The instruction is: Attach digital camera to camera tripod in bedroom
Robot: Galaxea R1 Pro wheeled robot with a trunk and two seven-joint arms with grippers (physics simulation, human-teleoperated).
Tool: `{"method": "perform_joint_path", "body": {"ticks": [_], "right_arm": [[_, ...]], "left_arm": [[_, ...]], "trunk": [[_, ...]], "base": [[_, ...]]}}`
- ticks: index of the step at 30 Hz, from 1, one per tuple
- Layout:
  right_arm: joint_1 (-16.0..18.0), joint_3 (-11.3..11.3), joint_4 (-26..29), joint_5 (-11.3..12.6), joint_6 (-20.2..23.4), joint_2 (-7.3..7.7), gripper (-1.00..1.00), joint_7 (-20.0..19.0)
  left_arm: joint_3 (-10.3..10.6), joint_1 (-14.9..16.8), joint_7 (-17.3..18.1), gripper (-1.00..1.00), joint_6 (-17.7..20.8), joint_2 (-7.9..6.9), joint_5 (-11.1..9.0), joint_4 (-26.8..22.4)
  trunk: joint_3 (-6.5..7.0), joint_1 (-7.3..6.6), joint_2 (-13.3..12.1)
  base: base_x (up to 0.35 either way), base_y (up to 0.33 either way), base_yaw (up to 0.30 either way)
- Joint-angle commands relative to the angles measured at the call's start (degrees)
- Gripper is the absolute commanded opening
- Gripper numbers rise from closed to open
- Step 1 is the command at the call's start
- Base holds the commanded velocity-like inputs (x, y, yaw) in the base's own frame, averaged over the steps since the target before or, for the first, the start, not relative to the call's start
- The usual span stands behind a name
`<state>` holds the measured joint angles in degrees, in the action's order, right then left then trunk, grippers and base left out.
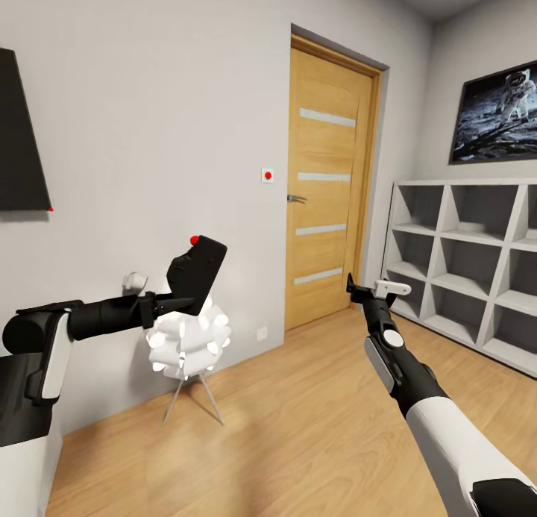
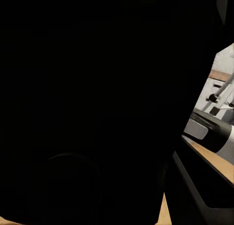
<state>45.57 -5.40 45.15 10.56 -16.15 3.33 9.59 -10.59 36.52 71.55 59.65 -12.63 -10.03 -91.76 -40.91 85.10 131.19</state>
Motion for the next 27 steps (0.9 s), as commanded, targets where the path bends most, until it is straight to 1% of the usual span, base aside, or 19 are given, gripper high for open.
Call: {"method": "perform_joint_path", "body": {"ticks": [1,11,18,20,27], "right_arm": [[0.0,-0.4,0.0,0.6,-0.3,0.1,1.0,0.4],[0.0,-0.5,-0.1,0.6,-0.6,0.02,1.0,0.4],[0.0,-0.6,-0.1,0.7,-2.2,-0.06,1.0,0.2],[-0.1,-0.6,-0.1,0.7,-2.9,-0.07,1.0,0.2],[-0.1,-0.6,-0.1,0.7,-3.4,-0.08,1.0,0.2]], "left_arm": [[0.0,0.0,-0.1,-1.0,0.4,0.02,-0.1,0.0],[0.6,0.0,-0.5,-1.0,0.4,-0.01,-0.1,0.0],[0.6,0.0,-0.5,-1.0,0.4,-0.02,-0.1,0.0],[0.6,0.0,-0.5,-1.0,0.4,-0.02,-0.1,0.0],[0.7,0.0,-0.5,-1.0,0.4,-0.01,-0.1,0.0]], "trunk": [[0.12,-0.24,-0.4],[1.91,-2.43,-4.4],[3.16,-3.97,-7.2],[3.44,-4.41,-8.0],[4.29,-5.95,-10.8]], "base": [[0.0,0.0,0.0],[0.0,0.0,0.0],[0.0,0.0,0.0],[0.0,0.0,0.0],[0.0,0.0,0.0]]}}
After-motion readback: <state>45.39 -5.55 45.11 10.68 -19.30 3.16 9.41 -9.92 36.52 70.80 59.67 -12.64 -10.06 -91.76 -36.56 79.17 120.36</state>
